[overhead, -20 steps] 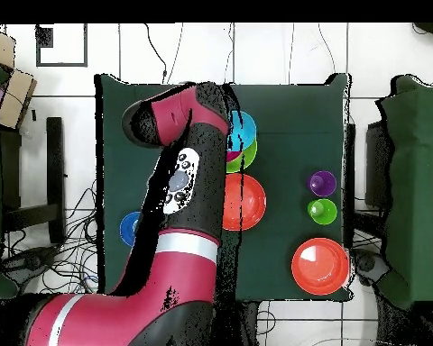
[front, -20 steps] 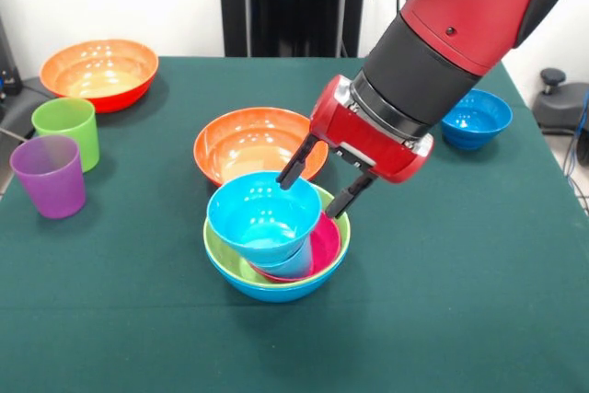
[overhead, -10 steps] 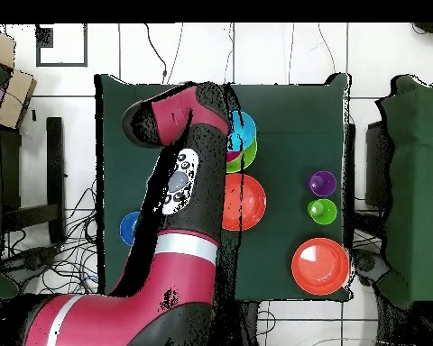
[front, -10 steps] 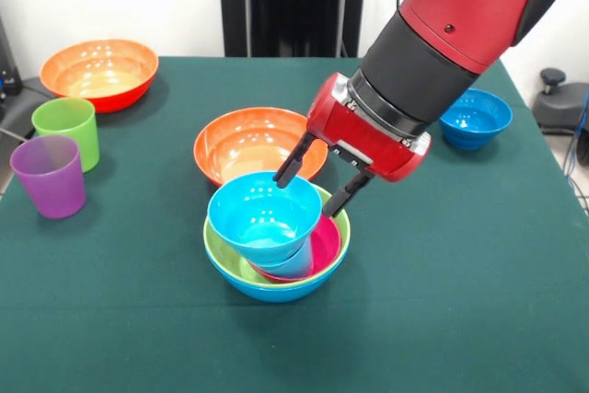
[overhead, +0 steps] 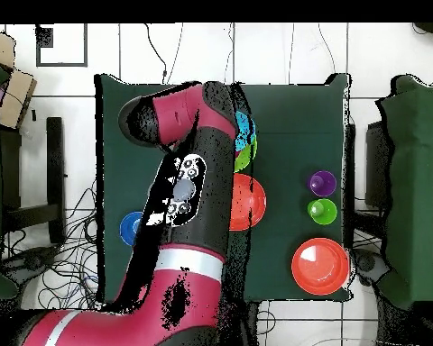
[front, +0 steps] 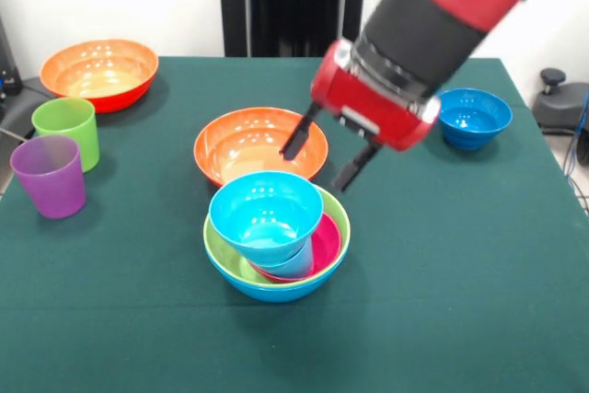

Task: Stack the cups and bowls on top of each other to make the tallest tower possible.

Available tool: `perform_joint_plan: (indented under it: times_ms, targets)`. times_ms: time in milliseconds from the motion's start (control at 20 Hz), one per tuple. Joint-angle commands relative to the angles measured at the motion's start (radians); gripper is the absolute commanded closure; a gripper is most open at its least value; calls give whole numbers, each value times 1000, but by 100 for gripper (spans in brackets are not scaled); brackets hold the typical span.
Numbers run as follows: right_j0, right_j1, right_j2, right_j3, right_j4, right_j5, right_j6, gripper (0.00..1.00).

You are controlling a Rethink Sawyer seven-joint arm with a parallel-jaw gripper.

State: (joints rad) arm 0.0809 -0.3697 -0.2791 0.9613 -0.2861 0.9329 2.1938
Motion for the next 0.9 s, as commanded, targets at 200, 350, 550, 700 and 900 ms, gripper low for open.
perform_joint_plan:
  times_ms: [200, 350, 550, 700, 900]
  targets:
    - [-92, -174, 126, 155, 76, 87, -169, 0]
    - [-119, -182, 139, 168, 77, 71, -194, 0]
    - [-122, -201, 140, 193, 68, 61, -184, 0]
    - [-136, -185, 153, 202, 54, 30, -188, 0]
    - [-157, -170, 174, 228, 40, -41, -188, 0]
